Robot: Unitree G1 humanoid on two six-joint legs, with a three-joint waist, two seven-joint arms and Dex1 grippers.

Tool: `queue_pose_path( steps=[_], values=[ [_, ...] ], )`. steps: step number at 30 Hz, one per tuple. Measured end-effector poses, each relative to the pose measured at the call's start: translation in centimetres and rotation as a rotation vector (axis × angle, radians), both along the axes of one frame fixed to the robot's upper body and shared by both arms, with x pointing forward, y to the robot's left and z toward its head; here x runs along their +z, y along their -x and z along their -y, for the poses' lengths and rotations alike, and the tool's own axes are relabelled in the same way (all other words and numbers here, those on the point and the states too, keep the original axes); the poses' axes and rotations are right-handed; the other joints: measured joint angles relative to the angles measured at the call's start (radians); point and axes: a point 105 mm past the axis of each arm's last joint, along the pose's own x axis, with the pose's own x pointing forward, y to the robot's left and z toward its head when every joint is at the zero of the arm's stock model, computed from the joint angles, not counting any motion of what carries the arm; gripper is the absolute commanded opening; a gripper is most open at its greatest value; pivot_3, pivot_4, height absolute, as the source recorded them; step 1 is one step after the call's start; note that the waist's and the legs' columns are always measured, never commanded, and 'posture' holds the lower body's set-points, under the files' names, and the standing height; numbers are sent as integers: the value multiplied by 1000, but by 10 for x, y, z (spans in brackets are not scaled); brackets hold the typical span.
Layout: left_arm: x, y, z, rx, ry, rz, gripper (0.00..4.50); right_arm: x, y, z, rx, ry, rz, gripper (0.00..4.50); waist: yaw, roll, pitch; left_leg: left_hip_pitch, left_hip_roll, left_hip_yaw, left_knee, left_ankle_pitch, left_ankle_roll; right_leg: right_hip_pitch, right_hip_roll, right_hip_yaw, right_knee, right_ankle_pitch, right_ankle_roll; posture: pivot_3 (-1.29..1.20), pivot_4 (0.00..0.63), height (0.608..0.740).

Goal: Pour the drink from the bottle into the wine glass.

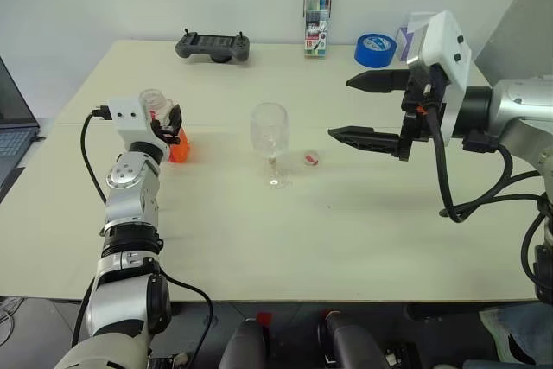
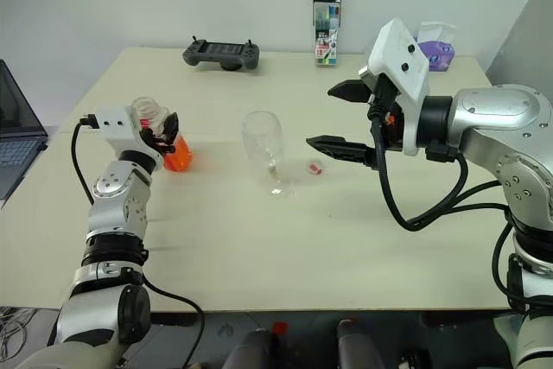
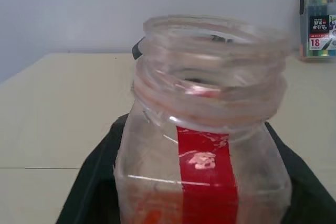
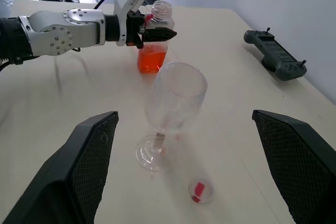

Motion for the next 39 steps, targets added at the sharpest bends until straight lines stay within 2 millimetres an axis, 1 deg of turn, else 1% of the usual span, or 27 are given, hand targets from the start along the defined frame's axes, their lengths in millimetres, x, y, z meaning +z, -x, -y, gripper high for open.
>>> queue_pose_path(
  steps=[3,4,5,7,8,9,10,11,12,13,14,15,17,21,23,24,25,27,28,29,32,34,36,39],
  values=[
    [1,1,1,-1,-7,11,1712,1,1,7,-53,-35,11,4385,1,0,0,-1,0,-1,0,0,0,0,0,0,0,0,0,0,150,740],
    [3,0,4,-9,-6,19,1712,3,1,10,-82,-65,24,4385,1,0,0,-1,0,-1,0,0,0,0,0,0,0,0,0,0,150,740],
    [7,-2,11,-30,-10,33,1712,3,0,15,-123,-94,38,4385,5,0,0,-1,0,-1,0,0,0,0,0,0,0,0,0,0,150,740],
    [17,-6,33,-89,-22,66,1710,-5,-1,25,-205,-121,51,4385,18,-1,-1,-2,0,-2,1,0,0,0,-1,-1,0,0,0,0,150,740],
    [27,-9,50,-137,-35,91,1709,-14,-1,30,-253,-145,53,4385,28,-2,-1,-2,-1,-2,1,0,0,0,-1,-1,0,0,0,0,150,740],
    [37,-11,65,-180,-52,117,1708,-22,-1,30,-285,-184,43,4385,30,-3,-1,-2,-1,-2,2,0,0,0,-1,-1,0,0,0,0,150,740],
    [45,-12,75,-215,-71,134,1708,-28,-1,29,-309,-219,37,4385,30,-3,-1,-2,-1,-1,2,0,0,0,-1,0,1,0,0,0,150,740],
    [58,-13,89,-263,-109,166,1707,-33,0,28,-338,-254,42,4385,26,-3,-1,-2,-2,0,2,0,-1,0,0,0,1,0,0,0,150,740],
    [66,-12,95,-284,-131,184,1707,-35,0,27,-351,-258,51,4385,25,-2,-1,-1,-2,1,2,0,-1,0,0,0,1,0,0,0,150,740],
    [73,-12,98,-299,-161,199,1707,-36,1,27,-368,-256,74,4385,22,-2,-1,0,-2,2,1,0,-1,0,0,1,1,0,0,0,150,740],
    [80,-11,99,-310,-225,211,1706,-41,4,23,-376,-254,90,4385,13,-2,-1,1,-1,4,1,0,0,0,1,2,1,0,1,0,150,740],
    [86,-10,95,-307,-291,224,1706,-47,6,19,-373,-253,83,4385,1,-2,-1,2,-1,4,0,0,0,0,2,2,1,0,1,0,150,740],
    [96,-8,91,-302,-409,246,1706,-59,8,13,-368,-248,53,4385,-9,-2,-1,3,-1,4,-1,0,0,0,4,2,2,0,1,0,150,740],
    [112,-5,89,-297,-556,303,1690,-63,8,9,-373,-260,65,4385,-6,-2,-1,3,-1,2,0,0,0,0,8,0,2,0,1,0,150,740],
    [115,-4,88,-299,-680,320,1690,-63,8,8,-374,-290,64,4385,-6,-2,-1,2,-1,2,0,0,0,0,8,0,2,0,1,0,150,740],
    [116,-3,91,-306,-773,334,1690,-64,8,8,-380,-302,63,4385,-5,-2,-1,2,-1,1,0,0,0,0,8,0,2,0,1,0,150,740],
    [117,-2,96,-318,-862,355,1690,-66,8,9,-384,-314,57,4385,-4,-2,-1,2,-1,2,0,0,0,0,8,0,1,0,1,0,150,740],
    [117,1,108,-354,-967,400,1690,-70,6,11,-392,-318,47,4385,-3,-2,-1,2,-1,2,0,0,0,0,7,1,1,0,1,0,150,740],
    [114,3,115,-377,-1017,418,1690,-72,6,11,-387,-317,45,4385,-3,-2,-1,1,-1,3,0,0,0,0,6,1,1,0,1,0,150,740],
    [107,5,122,-410,-1074,428,1690,-74,6,9,-376,-316,41,4385,-3,-2,-1,1,-1,4,0,0,0,0,5,2,1,0,1,0,150,740],
    [89,2,131,-460,-1118,411,1690,-77,6,3,-341,-310,34,4385,-4,-2,-1,1,-2,5,1,0,0,0,5,2,1,0,1,0,150,740],
    [83,1,134,-478,-1156,408,1690,-80,3,1,-333,-309,31,4385,-4,-3,-1,1,-3,4,2,0,0,0,6,2,1,0,1,0,150,740],
    [82,2,137,-488,-1196,426,1689,-83,0,-1,-329,-313,22,4385,-4,-3,-1,1,-3,4,1,0,0,0,6,1,2,0,1,0,150,740],
    [89,2,138,-475,-1247,463,1689,-84,-2,-3,-319,-311,28,4385,-4,-3,-1,1,-3,3,1,0,0,0,8,0,2,0,1,0,150,740]
  ],
)
